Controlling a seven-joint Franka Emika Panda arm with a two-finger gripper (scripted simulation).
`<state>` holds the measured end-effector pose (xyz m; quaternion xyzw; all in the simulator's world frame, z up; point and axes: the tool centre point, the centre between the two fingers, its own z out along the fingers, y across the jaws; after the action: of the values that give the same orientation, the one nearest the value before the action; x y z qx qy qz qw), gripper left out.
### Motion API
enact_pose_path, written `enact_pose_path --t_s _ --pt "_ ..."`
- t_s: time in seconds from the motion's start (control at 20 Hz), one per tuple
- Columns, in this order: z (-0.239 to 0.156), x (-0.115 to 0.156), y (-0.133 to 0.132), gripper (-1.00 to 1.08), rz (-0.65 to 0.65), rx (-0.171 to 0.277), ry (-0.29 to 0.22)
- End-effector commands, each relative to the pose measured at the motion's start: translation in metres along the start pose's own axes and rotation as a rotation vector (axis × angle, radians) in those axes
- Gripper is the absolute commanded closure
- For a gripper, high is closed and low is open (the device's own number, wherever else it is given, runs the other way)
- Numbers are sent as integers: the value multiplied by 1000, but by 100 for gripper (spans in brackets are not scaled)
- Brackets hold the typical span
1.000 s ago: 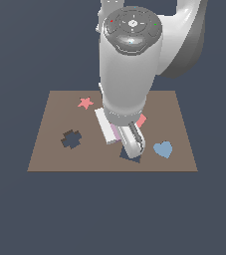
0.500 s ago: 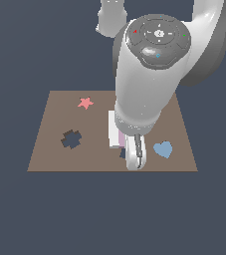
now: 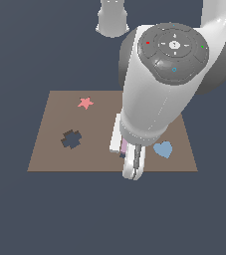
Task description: Insert a designated object into the corresponding slot on a board.
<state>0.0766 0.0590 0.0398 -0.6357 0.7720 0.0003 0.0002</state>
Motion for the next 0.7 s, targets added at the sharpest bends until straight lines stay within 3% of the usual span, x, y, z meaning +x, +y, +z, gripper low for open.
enact_pose_path --t_s 0.0,0.65 --pt "-1 -2 -4 108 42 1 0" --pt "-1 -4 -12 108 115 0 0"
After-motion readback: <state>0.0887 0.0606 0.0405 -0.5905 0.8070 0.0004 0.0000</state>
